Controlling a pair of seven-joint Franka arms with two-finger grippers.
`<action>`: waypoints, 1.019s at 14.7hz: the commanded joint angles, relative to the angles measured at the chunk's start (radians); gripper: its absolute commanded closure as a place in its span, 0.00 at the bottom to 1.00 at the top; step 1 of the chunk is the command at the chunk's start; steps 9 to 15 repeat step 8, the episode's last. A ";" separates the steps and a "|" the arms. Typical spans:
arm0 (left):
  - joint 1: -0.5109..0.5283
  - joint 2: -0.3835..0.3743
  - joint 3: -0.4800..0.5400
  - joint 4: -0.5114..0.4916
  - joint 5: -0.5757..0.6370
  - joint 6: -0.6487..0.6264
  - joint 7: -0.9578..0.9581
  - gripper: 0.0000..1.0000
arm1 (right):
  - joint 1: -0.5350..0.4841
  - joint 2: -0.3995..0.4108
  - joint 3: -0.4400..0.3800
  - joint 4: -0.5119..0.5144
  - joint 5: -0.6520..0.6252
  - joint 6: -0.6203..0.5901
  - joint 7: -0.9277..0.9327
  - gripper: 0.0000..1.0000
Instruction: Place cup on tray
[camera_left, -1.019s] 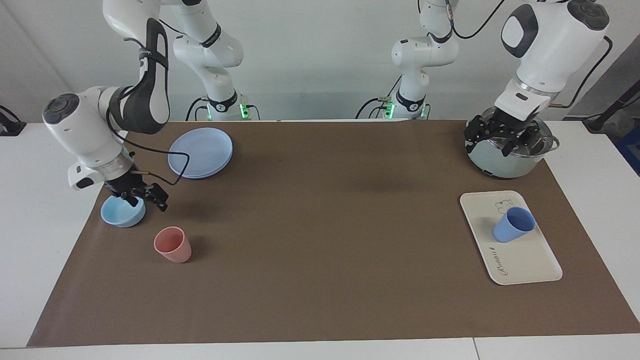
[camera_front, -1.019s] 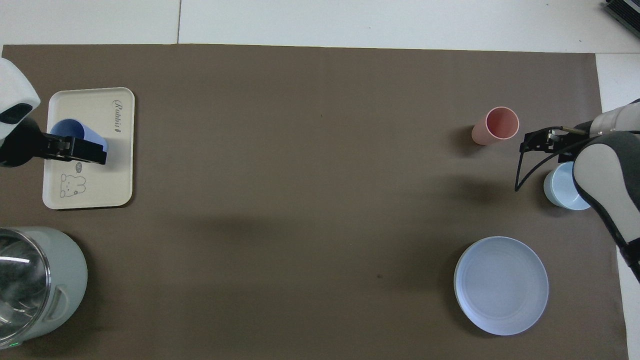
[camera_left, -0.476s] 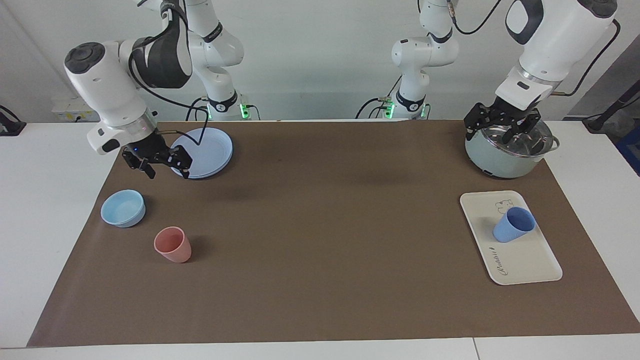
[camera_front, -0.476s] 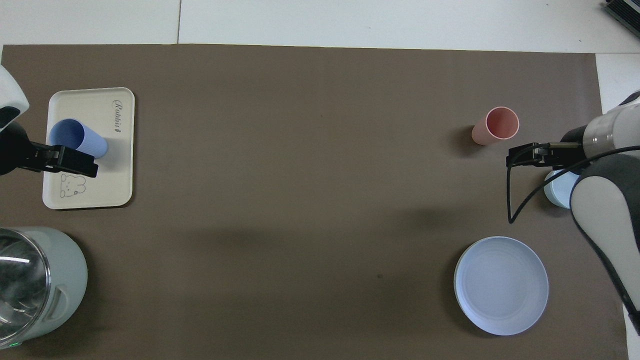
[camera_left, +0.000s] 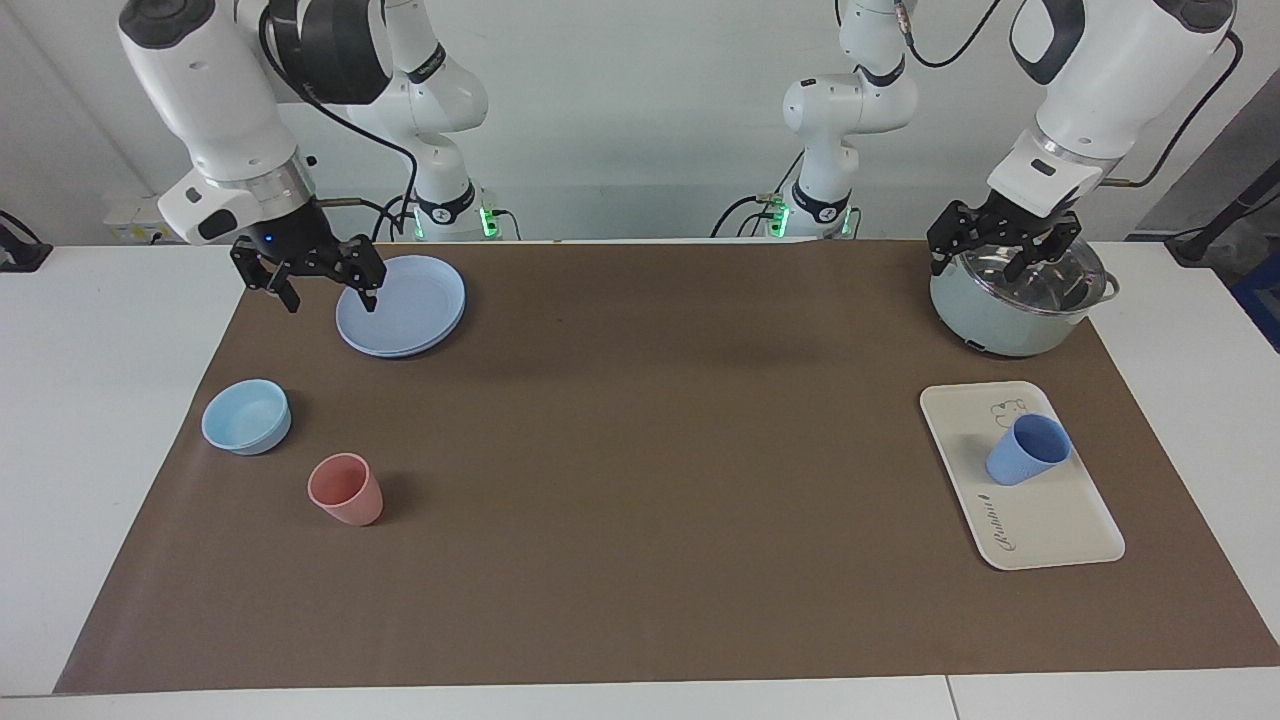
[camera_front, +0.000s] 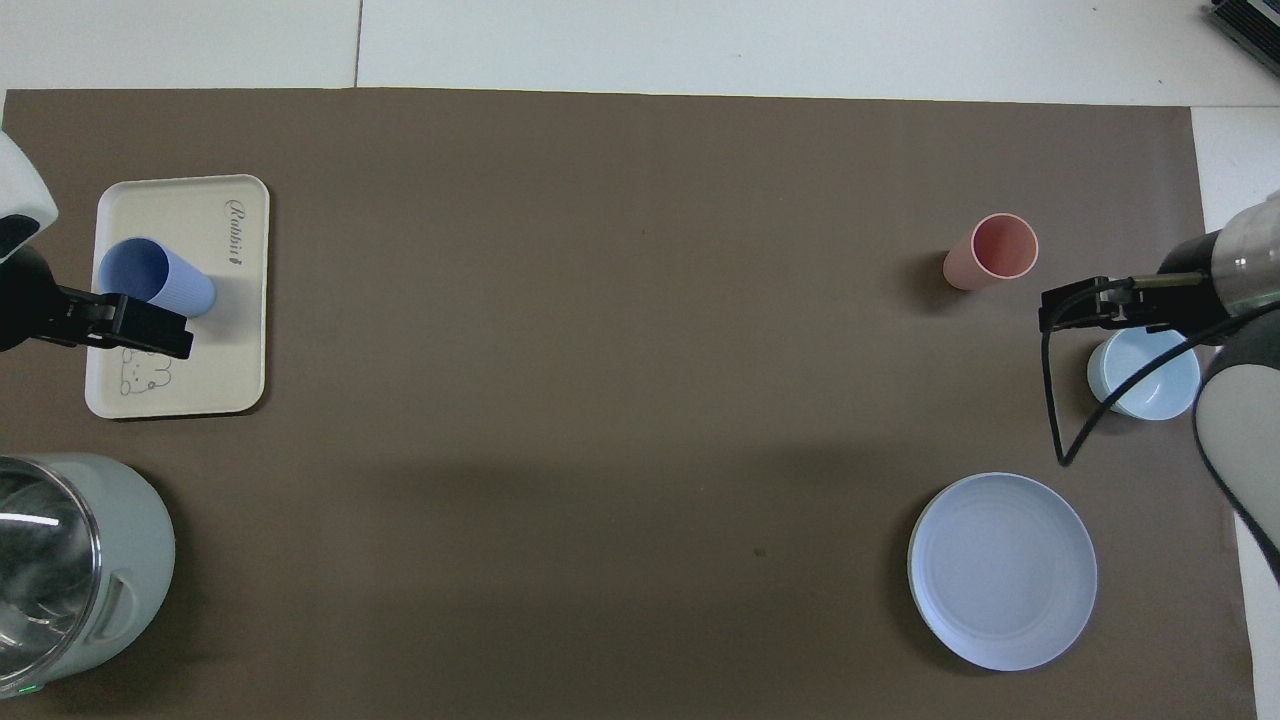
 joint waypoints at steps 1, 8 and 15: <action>-0.012 0.003 0.003 0.005 0.025 0.014 0.001 0.00 | 0.005 0.055 0.001 0.106 -0.024 -0.073 0.026 0.01; -0.019 -0.001 0.003 0.004 0.025 0.014 0.000 0.00 | 0.007 0.054 0.001 0.115 -0.009 -0.082 0.063 0.01; -0.019 -0.001 0.003 0.004 0.025 0.014 0.000 0.00 | 0.007 0.054 0.001 0.115 -0.009 -0.082 0.063 0.01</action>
